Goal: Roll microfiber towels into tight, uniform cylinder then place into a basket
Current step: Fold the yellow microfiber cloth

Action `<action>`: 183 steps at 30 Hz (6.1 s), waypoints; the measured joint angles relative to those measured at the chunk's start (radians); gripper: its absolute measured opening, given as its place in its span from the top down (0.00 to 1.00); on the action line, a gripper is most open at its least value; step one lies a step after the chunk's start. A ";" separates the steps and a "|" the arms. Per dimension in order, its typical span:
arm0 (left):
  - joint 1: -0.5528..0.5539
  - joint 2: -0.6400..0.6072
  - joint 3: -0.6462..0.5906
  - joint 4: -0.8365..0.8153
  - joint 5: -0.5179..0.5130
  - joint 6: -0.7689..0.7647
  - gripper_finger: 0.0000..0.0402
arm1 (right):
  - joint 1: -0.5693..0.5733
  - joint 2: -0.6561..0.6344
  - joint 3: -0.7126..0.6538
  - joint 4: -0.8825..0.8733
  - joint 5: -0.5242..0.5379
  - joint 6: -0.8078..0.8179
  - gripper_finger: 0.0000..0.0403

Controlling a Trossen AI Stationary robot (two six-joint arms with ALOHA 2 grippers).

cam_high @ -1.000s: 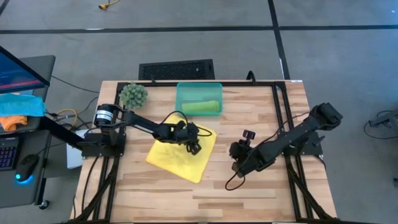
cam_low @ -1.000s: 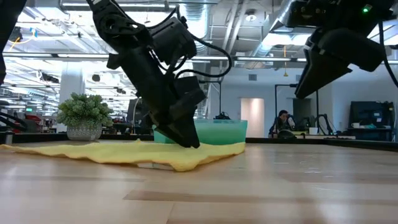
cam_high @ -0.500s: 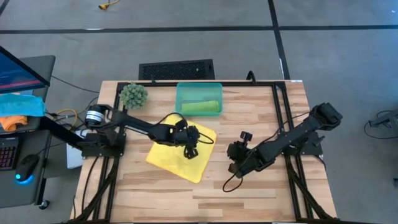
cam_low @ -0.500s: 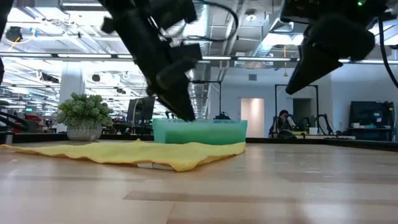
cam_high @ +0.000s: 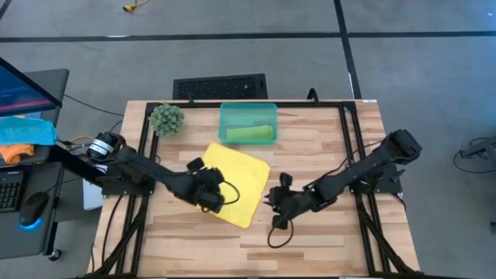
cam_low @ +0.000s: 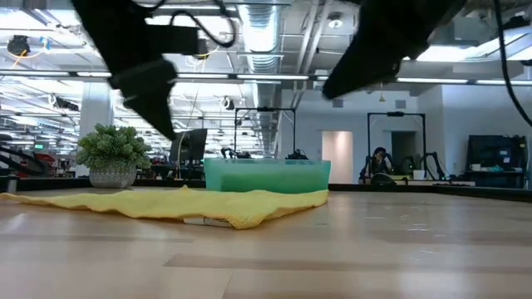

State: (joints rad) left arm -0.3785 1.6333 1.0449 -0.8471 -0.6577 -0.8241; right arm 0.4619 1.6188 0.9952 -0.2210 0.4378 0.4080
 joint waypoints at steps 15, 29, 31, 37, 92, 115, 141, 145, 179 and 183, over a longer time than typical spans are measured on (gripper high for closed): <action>-0.119 -0.005 -0.037 -0.164 0.006 -0.247 0.64 | -0.115 0.308 0.114 0.251 -0.262 -0.133 0.73; -0.121 -0.005 -0.037 -0.176 0.006 -0.261 0.64 | -0.139 0.392 0.178 0.081 -0.388 -0.117 0.73; -0.121 -0.005 -0.037 -0.175 0.006 -0.261 0.64 | -0.139 0.386 0.181 0.028 -0.389 -0.095 0.73; -0.121 -0.005 -0.037 -0.175 0.018 -0.257 0.64 | -0.136 0.378 0.189 -0.169 -0.383 -0.026 0.73; -0.429 0.119 -0.060 0.397 0.043 0.238 0.64 | 0.366 0.124 0.138 -0.237 0.140 0.268 0.73; -0.387 0.218 -0.069 0.331 0.015 0.218 0.64 | 0.321 0.190 0.139 -0.210 0.084 0.119 0.73; -0.337 0.234 -0.071 0.307 0.035 0.170 0.99 | 0.289 0.299 0.139 -0.189 0.079 0.117 0.72; -0.337 0.234 -0.070 0.310 0.032 0.168 1.00 | 0.285 0.299 0.149 -0.205 0.079 0.116 0.66; -0.374 0.235 -0.035 0.322 0.052 0.121 1.00 | 0.156 0.318 0.143 -0.279 -0.063 0.091 0.67; -0.374 0.234 -0.035 0.322 0.051 0.120 1.00 | 0.144 0.318 0.143 -0.283 -0.078 0.115 0.87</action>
State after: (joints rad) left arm -0.7525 1.8675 1.0100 -0.5246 -0.6062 -0.7042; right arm 0.6064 1.9369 1.1378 -0.5036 0.3601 0.5231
